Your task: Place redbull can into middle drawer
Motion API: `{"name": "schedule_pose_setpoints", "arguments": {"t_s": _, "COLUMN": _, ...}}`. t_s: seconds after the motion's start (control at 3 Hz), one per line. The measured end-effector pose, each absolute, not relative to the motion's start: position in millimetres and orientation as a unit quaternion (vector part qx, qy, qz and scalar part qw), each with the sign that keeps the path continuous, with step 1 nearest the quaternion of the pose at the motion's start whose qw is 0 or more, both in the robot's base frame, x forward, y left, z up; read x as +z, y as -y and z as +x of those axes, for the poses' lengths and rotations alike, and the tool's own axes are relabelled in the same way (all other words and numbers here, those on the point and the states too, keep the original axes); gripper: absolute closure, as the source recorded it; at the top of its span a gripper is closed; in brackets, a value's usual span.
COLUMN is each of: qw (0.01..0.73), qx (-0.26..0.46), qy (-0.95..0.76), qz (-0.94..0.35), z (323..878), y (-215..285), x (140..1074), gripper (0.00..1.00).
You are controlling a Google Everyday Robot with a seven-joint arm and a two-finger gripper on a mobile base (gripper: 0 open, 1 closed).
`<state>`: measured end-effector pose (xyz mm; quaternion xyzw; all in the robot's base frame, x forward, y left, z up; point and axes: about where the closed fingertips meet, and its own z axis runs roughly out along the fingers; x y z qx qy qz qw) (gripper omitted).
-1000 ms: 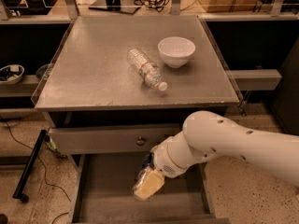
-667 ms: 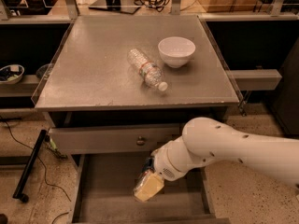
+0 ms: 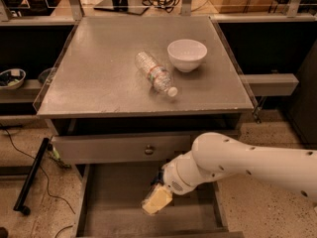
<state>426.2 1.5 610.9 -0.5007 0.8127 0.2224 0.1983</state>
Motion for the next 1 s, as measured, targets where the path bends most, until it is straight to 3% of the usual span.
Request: {"name": "schedule_pose_setpoints", "arguments": {"t_s": 1.0, "qw": 0.191, "qx": 0.226, "qy": -0.838, "qz": -0.459, "z": 438, "y": 11, "x": 554, "gripper": 1.0}}
